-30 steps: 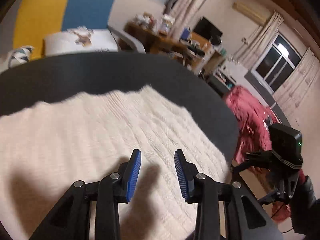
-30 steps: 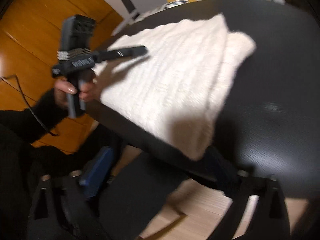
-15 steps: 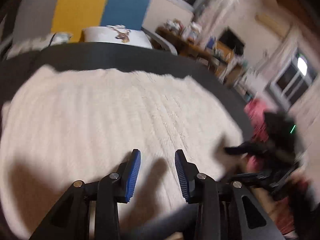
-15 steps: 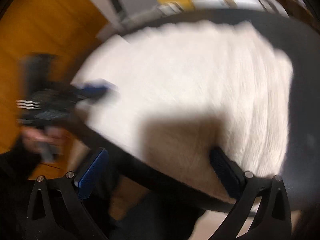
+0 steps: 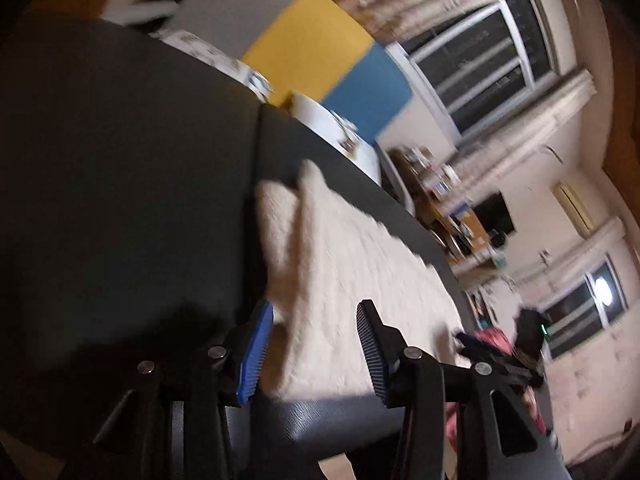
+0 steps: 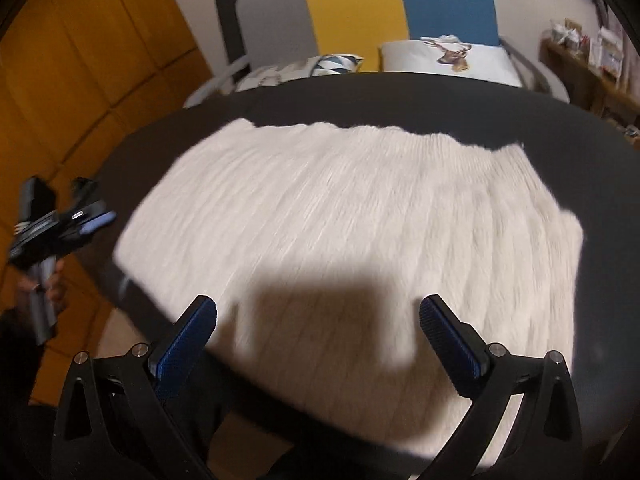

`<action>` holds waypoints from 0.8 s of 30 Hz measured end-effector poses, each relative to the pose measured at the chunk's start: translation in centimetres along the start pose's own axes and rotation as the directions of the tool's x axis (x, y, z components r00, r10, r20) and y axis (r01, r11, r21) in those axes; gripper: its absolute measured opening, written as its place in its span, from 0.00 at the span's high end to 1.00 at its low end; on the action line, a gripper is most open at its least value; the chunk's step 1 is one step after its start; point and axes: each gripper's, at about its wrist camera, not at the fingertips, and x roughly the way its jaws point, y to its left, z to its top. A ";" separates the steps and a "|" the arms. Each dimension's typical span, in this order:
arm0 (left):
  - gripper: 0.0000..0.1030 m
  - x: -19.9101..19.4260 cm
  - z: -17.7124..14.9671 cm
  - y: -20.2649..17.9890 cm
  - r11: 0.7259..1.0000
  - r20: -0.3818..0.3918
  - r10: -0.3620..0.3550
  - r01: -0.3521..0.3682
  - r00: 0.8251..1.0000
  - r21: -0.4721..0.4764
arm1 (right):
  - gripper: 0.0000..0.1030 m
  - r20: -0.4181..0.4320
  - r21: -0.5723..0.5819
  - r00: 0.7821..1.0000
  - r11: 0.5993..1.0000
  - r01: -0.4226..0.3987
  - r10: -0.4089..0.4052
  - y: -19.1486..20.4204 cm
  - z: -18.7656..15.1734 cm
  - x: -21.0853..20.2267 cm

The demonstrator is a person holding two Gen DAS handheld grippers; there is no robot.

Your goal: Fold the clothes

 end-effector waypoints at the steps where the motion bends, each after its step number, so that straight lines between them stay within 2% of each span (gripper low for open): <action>1: 0.58 0.9 -0.2 -0.2 1.000 -0.032 -0.004 0.005 0.999 0.023 | 0.00 -0.009 0.003 1.000 1.000 0.005 -0.005 0.2 0.2 0.6; 3: 0.58 2.0 -0.6 -0.2 0.999 -0.069 0.018 -0.014 0.997 0.053 | 0.00 -0.020 0.000 0.999 1.000 0.029 -0.029 0.8 0.6 1.8; 5: 0.58 3.0 -1.0 0.3 0.999 -0.110 -0.003 0.008 0.994 0.043 | 0.00 -0.026 -0.009 0.999 0.999 0.042 -0.042 1.1 0.5 2.3; 8: 0.58 3.1 -1.2 0.2 0.996 -0.116 -0.070 0.076 0.991 0.044 | 0.00 -0.050 -0.016 0.997 0.998 0.065 -0.065 1.1 0.0 2.7; 11: 0.59 2.8 -1.0 -0.4 0.986 -0.119 -0.157 0.162 0.980 0.041 | 0.00 -0.074 -0.019 0.993 0.996 0.090 -0.091 0.9 -0.4 3.4; 12: 0.64 2.8 -0.8 -0.5 0.984 -0.116 -0.171 0.177 0.978 0.038 | 0.00 -0.071 -0.027 0.993 0.995 0.097 -0.098 1.0 -0.5 3.5; 14: 0.90 3.0 -0.7 -0.8 0.988 -0.107 -0.134 0.141 0.985 0.061 | 0.00 -0.084 -0.051 0.989 0.992 0.117 -0.121 1.2 -0.4 3.6; 15: 0.95 2.7 -0.7 -0.9 0.988 -0.095 -0.137 0.144 0.986 0.063 | 0.00 -0.092 -0.064 0.987 0.990 0.127 -0.132 1.4 -0.3 3.7; 19: 0.96 -0.4 -1.5 -0.9 0.980 -0.027 -0.184 0.185 0.983 0.069 | 0.00 -0.094 -0.032 0.990 0.994 0.103 -0.106 0.5 0.0 3.5; 21: 0.96 -1.0 -2.8 -0.3 0.980 -0.028 -0.189 0.191 0.981 0.053 | 0.00 -0.073 -0.038 0.991 0.994 0.105 -0.108 0.3 -0.2 3.7; 24: 0.95 0.1 -5.3 0.0 0.990 -0.091 -0.112 0.119 0.990 0.074 | 0.00 -0.038 -0.055 0.992 0.992 0.114 -0.117 0.0 -0.6 3.9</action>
